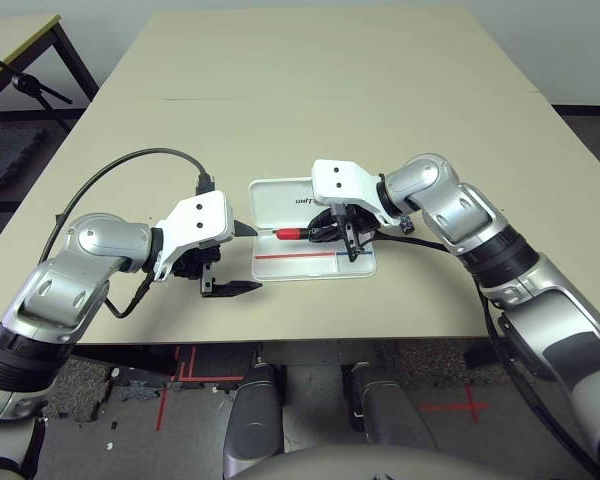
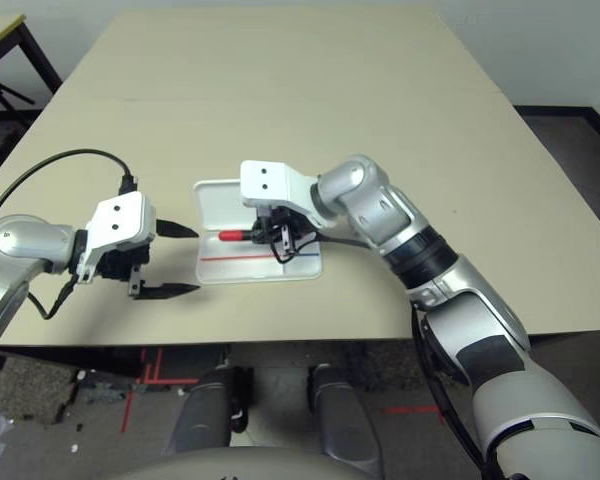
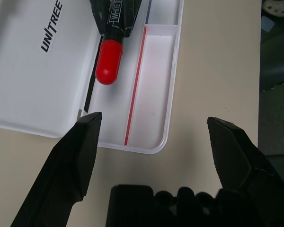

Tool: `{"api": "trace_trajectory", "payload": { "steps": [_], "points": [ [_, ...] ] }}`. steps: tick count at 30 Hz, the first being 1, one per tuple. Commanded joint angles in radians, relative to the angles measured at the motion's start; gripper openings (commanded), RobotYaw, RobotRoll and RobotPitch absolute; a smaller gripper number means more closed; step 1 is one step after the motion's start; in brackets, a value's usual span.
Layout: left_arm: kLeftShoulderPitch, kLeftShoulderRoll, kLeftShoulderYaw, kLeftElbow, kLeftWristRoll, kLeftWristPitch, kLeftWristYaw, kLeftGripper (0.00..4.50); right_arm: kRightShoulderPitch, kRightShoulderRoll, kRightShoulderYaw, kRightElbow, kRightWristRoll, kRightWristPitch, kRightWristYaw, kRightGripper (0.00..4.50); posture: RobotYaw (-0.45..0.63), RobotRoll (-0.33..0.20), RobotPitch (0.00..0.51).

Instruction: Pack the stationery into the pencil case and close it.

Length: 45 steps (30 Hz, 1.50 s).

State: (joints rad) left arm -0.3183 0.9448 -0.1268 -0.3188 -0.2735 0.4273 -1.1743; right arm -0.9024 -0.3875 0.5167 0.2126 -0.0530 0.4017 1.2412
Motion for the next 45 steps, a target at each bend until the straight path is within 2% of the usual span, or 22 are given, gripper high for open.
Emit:
{"api": "trace_trajectory", "payload": {
  "steps": [1, 6, 9, 10, 13, 17, 21, 24, 31, 35, 45],
  "points": [
    [0.018, -0.001, 0.004, -0.02, 0.0, 0.004, 0.011, 4.5, -0.005, 0.007, 0.016, 0.012, -0.014, -0.026, 0.002, 1.2, 0.1, 0.0, 0.126],
    [0.026, -0.002, 0.014, -0.02, -0.007, 0.005, 0.019, 4.5, -0.008, 0.008, -0.022, 0.022, 0.014, -0.044, 0.011, 3.09, 0.1, 0.0, 0.125],
    [0.034, 0.009, 0.023, -0.01, 0.0, 0.007, 0.024, 4.5, -0.011, -0.028, -0.072, -0.005, 0.076, 0.01, 0.065, 4.22, 0.1, 0.0, 0.125],
    [0.036, 0.015, 0.027, -0.003, 0.005, 0.011, 0.029, 4.5, -0.011, -0.053, -0.095, -0.021, 0.108, 0.033, 0.098, 4.48, 0.1, 0.0, 0.125],
    [0.043, 0.024, 0.041, 0.004, 0.011, 0.028, 0.045, 4.5, -0.009, -0.13, -0.146, -0.063, 0.186, 0.094, 0.183, 4.48, 0.09, 0.0, 0.127],
    [0.057, 0.022, 0.069, 0.002, 0.001, 0.046, 0.067, 4.5, 0.004, -0.284, -0.227, -0.11, 0.295, 0.18, 0.302, 4.48, 0.09, 0.0, 0.129],
    [0.062, 0.019, 0.096, 0.013, 0.001, 0.044, 0.091, 4.5, 0.049, -0.383, -0.326, -0.188, 0.429, 0.31, 0.341, 4.48, 0.09, 0.0, 0.131],
    [0.066, 0.028, 0.112, 0.025, 0.001, 0.046, 0.097, 4.5, 0.087, -0.434, -0.367, -0.243, 0.485, 0.353, 0.34, 4.48, 0.08, 0.0, 0.131],
    [0.016, 0.023, 0.122, 0.087, 0.044, 0.094, 0.17, 4.5, 0.133, -0.429, -0.367, -0.292, 0.505, 0.362, 0.262, 4.48, 0.07, 0.0, 0.129],
    [-0.067, 0.005, 0.105, 0.162, 0.119, 0.262, 0.312, 4.5, 0.153, -0.4, -0.356, -0.29, 0.492, 0.328, 0.22, 4.48, 0.07, 0.0, 0.13],
    [-0.167, -0.11, 0.12, 0.245, 0.116, 0.61, 0.486, 4.5, 0.159, -0.383, -0.322, -0.279, 0.482, 0.292, 0.196, 4.48, 0.07, 0.0, 0.133]
  ]
}}
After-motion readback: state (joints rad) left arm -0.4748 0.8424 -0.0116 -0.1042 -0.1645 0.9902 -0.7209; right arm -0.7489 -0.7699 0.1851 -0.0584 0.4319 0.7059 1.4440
